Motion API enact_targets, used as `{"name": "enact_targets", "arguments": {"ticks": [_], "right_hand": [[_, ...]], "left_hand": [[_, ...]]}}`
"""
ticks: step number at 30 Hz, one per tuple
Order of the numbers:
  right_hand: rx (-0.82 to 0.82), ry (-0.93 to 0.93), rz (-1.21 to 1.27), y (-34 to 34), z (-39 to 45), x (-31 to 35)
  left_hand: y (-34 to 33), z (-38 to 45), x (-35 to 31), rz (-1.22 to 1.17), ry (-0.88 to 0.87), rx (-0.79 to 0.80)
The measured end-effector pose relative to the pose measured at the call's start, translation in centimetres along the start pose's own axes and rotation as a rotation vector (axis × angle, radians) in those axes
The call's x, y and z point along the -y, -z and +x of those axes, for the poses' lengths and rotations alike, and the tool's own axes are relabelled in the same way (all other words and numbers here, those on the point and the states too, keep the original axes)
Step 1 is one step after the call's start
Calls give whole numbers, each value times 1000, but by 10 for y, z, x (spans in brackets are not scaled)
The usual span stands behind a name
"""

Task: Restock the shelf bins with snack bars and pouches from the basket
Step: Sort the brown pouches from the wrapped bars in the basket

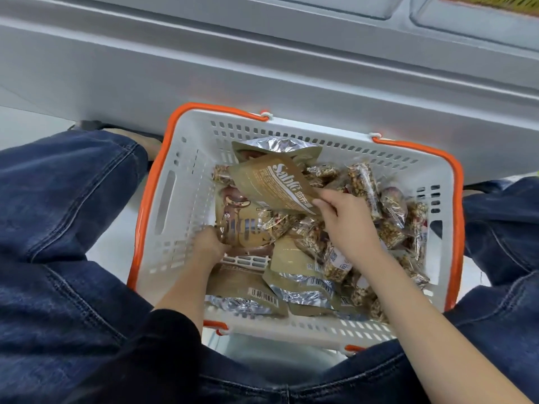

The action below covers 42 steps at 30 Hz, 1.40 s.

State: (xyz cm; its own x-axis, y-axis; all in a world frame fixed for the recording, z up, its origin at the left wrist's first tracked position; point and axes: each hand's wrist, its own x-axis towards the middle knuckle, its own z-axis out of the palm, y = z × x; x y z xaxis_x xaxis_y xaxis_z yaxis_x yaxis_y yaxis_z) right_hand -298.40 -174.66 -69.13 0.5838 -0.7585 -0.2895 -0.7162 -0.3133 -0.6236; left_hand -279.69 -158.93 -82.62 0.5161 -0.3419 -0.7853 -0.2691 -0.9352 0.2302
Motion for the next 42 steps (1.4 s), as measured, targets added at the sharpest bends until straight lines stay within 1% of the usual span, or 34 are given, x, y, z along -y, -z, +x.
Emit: {"name": "enact_targets", "arguments": {"ticks": [1, 7, 10, 14, 18, 19, 22, 24, 25, 27, 29, 31, 32, 34, 37, 40, 42], "right_hand": [[-4, -1, 1, 0, 0, -1], [33, 27, -2, -3, -7, 1], [65, 54, 60, -5, -20, 3], [97, 73, 67, -8, -25, 4], [129, 69, 34, -14, -16, 20], [134, 57, 42, -15, -15, 25], [116, 36, 110, -20, -12, 36], [128, 41, 106, -26, -12, 41], [152, 38, 100, -30, -13, 43], [228, 30, 94, -39, -17, 45], [300, 34, 49, -49, -21, 43], [376, 15, 21, -58, -22, 39], [407, 7, 35, -61, -22, 38], [458, -6, 59, -65, -22, 40], [484, -7, 114, -70, -20, 51], [491, -41, 188, -77, -14, 63], [553, -89, 158, -84, -12, 63]], "left_hand": [[-2, 1, 3, 21, -12, -13], [0, 6, 14, 97, 12, 34], [-1, 4, 14, 148, 16, 33], [8, -11, -3, 126, 7, -126], [42, -37, -28, 75, -83, -306], [52, -43, -33, 43, -107, -322], [82, -69, -36, -82, -129, -202], [95, -83, -33, -244, -152, -126], [102, -88, -31, -319, -130, -91], [112, -94, -28, -407, -92, 42], [121, -95, -28, -428, -79, 175], [131, -91, -30, -432, -78, 246], [136, -87, -32, -429, -85, 259], [140, -82, -35, -410, -96, 239], [139, -74, -35, -414, -99, 219], [136, -74, -37, -505, -88, 179], [135, -73, -38, -576, -63, 135]]}}
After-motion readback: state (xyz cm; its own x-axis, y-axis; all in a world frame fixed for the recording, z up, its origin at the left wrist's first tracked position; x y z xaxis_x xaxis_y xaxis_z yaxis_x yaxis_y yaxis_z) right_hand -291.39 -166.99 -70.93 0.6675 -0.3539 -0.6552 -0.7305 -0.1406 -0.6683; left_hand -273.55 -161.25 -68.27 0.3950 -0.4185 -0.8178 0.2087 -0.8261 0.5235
